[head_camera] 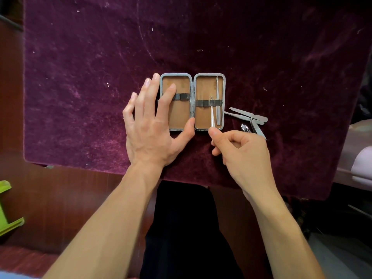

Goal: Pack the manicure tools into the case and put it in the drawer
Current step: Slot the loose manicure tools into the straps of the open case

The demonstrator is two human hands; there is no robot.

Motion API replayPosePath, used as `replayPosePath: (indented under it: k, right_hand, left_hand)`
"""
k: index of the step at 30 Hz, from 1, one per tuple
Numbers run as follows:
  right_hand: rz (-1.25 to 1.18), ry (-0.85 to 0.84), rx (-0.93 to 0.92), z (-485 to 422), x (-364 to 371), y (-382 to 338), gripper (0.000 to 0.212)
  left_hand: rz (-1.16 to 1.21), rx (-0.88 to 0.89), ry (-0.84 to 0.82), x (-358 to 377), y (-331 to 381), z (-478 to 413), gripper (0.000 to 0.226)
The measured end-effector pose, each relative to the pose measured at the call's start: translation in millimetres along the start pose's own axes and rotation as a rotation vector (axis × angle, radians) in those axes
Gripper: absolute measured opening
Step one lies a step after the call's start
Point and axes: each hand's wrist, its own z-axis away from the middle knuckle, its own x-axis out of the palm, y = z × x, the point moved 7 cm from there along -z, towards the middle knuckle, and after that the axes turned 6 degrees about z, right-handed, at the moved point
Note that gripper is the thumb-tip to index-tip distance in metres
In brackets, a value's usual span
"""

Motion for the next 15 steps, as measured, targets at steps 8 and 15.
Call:
replayPosePath:
  k: [8, 15]
  right_hand:
    - [0.099, 0.127, -0.001, -8.1, -0.4, -7.4, 0.053]
    - [0.120, 0.147, 0.005, -9.9, -0.2, -8.6, 0.063]
  left_hand:
    - [0.003, 0.000, 0.000, 0.2, -0.5, -0.2, 0.074]
    - [0.003, 0.004, 0.007, 0.6, -1.0, 0.3, 0.073]
